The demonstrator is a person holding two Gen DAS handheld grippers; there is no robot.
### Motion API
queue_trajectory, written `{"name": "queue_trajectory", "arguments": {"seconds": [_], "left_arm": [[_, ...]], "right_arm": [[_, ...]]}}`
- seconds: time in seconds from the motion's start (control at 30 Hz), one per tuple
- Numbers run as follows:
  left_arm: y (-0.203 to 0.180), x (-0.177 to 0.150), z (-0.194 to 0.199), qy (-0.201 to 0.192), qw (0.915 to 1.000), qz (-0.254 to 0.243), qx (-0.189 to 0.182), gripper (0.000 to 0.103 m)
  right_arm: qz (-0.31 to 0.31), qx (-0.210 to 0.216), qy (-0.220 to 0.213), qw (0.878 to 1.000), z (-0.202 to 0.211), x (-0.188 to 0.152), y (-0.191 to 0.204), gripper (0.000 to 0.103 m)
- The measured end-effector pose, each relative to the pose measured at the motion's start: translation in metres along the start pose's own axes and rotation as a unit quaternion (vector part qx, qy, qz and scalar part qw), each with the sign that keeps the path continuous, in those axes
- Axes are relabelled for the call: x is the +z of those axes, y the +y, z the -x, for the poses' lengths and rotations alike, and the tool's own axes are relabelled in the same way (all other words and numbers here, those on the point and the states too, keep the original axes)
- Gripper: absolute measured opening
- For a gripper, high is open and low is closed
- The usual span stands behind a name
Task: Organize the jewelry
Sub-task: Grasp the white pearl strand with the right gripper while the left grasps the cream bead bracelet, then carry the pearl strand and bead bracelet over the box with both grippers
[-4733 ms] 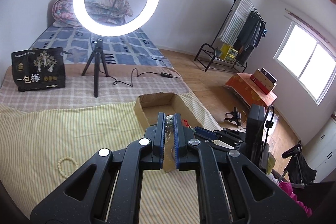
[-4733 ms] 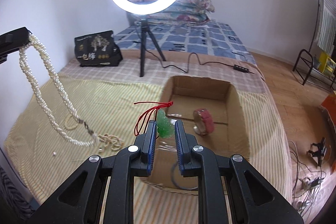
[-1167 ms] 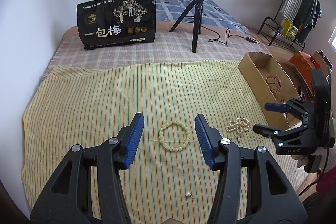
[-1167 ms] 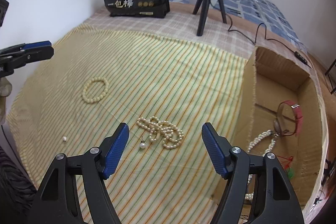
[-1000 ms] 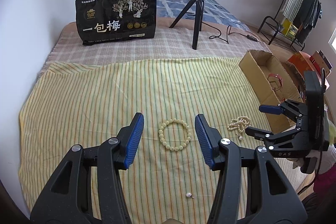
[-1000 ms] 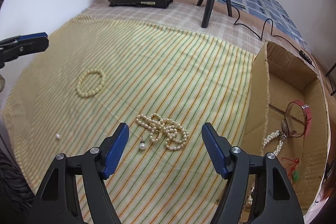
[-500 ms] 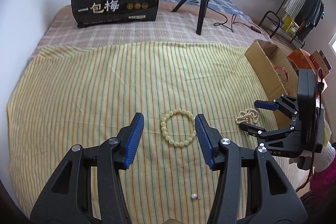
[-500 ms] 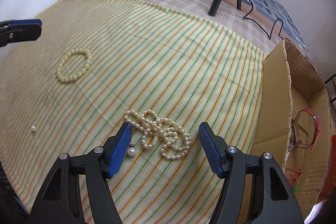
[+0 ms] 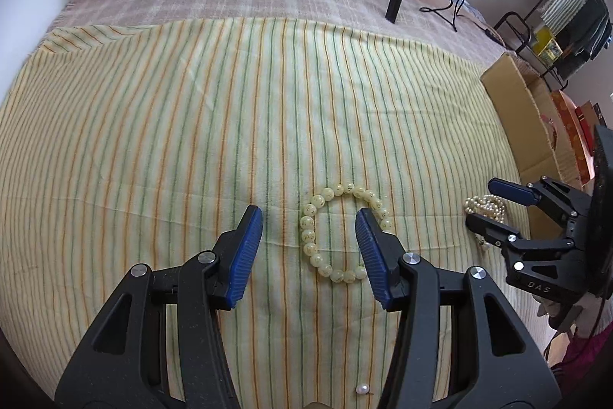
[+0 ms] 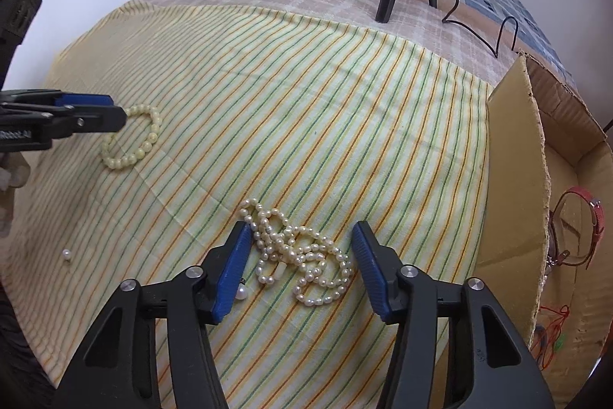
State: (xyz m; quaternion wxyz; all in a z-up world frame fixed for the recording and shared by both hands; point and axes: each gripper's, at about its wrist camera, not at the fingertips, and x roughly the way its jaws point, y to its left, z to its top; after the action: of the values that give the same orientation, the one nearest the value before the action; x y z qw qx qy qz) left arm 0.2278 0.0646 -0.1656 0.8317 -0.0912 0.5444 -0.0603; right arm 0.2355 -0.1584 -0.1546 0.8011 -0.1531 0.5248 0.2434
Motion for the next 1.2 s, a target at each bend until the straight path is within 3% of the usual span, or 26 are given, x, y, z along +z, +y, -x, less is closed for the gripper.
{"name": "queue_trajectory", "arguments": {"seconds": [0.2, 0.27, 0.33, 0.37, 0.6, 0.8, 1.2], "left_arm": [[-0.018, -0.004, -0.014, -0.011, 0.9968, -0.048, 0.062, 0.043], [-0.021, -0.005, -0.015, -0.018, 0.9956, -0.057, 0.072, 0.033], [-0.021, -0.005, -0.014, -0.023, 0.9953, -0.054, 0.076, 0.011], [-0.021, -0.004, -0.014, -0.022, 0.9957, -0.051, 0.074, 0.009], [-0.016, -0.001, 0.001, -0.03, 0.9987, -0.014, 0.04, 0.005], [-0.021, 0.003, 0.025, -0.053, 0.9985, 0.001, 0.009, 0.005], [-0.037, 0.002, 0.066, -0.094, 0.9954, 0.0, -0.018, 0.005]], "right_arm": [[-0.001, 0.003, -0.004, 1.0, 0.0, 0.0, 0.001, 0.035], [-0.002, 0.003, -0.006, 1.0, 0.0, 0.001, 0.002, 0.027], [-0.003, 0.005, -0.008, 1.0, 0.0, 0.002, 0.003, 0.015], [-0.003, 0.005, -0.008, 1.0, 0.001, 0.002, 0.003, 0.014], [-0.022, 0.018, -0.025, 0.999, 0.014, 0.003, -0.002, 0.005], [-0.046, 0.03, -0.059, 0.997, 0.039, 0.006, -0.01, 0.005], [-0.05, 0.028, -0.107, 0.993, 0.082, 0.008, -0.012, 0.003]]}}
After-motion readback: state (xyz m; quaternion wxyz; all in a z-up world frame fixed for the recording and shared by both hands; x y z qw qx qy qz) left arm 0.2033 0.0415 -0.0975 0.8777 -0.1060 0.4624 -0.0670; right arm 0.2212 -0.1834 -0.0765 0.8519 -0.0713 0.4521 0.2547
